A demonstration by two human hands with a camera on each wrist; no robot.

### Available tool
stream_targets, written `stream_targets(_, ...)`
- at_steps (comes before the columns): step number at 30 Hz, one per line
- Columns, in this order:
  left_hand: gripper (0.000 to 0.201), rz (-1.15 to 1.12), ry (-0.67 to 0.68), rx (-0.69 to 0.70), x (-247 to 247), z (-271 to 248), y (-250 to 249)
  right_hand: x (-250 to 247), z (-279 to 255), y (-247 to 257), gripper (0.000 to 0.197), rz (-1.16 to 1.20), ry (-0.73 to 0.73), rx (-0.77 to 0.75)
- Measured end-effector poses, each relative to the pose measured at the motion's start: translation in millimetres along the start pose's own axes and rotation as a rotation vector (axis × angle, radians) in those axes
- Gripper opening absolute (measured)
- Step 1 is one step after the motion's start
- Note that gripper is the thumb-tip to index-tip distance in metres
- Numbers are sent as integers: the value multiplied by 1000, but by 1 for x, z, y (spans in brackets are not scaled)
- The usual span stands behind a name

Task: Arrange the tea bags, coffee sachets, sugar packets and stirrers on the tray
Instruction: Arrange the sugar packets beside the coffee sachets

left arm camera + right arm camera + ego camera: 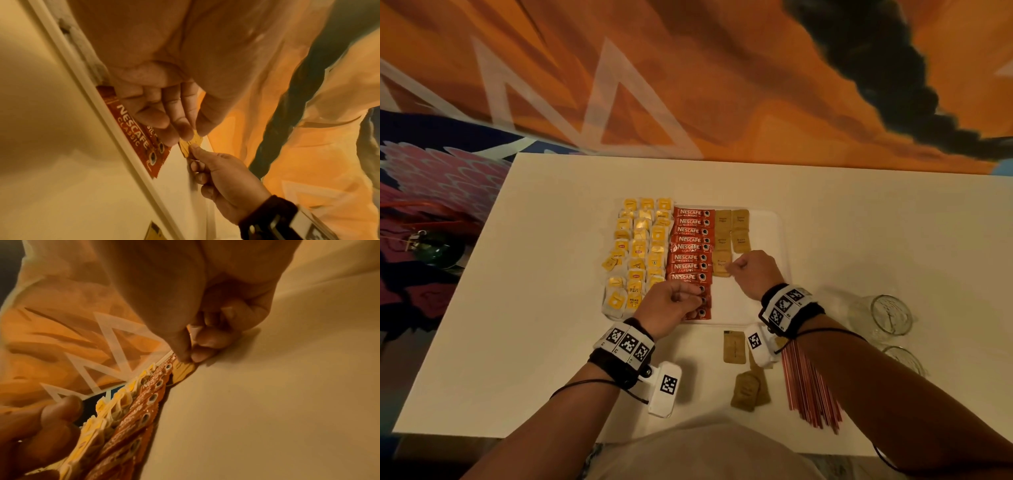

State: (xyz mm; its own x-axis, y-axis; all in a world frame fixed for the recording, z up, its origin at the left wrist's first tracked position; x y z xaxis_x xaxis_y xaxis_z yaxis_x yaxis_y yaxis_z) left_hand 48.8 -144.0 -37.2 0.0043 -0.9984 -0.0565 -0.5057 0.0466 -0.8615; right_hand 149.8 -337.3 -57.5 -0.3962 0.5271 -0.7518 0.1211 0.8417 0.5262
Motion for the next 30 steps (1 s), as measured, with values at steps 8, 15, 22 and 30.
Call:
stream_targets(8, 14, 143, 89, 107, 6, -2, -3, -21, 15, -16, 33, -29, -121, 44)
stream_targets(15, 13, 130, 121, 102, 9, 0, -1, -18, 25, -19, 26, -59, -81, 84)
stream_targets(22, 16, 151, 104, 134, 6, -2, 0, -22, 20, -15, 36, -46, -93, 91)
stream_targets(30, 18, 357, 169, 230, 19, -5, 10, -41, -29, -10, 25, -23, 4, -138)
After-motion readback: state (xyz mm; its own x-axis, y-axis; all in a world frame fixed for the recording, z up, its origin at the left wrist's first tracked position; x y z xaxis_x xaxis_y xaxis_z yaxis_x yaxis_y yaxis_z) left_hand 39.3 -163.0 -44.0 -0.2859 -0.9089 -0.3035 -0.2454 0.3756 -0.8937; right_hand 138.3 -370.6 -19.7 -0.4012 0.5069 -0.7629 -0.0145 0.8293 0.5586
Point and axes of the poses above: each hand's wrist, its own z-axis towards the middle knuckle, its own x-axis out of the palm, y = z × x, the point moved 1 cm from there along z, towards the middle knuckle, and after that the axes turned 6 degrees about -z, right-handed, at the moved point
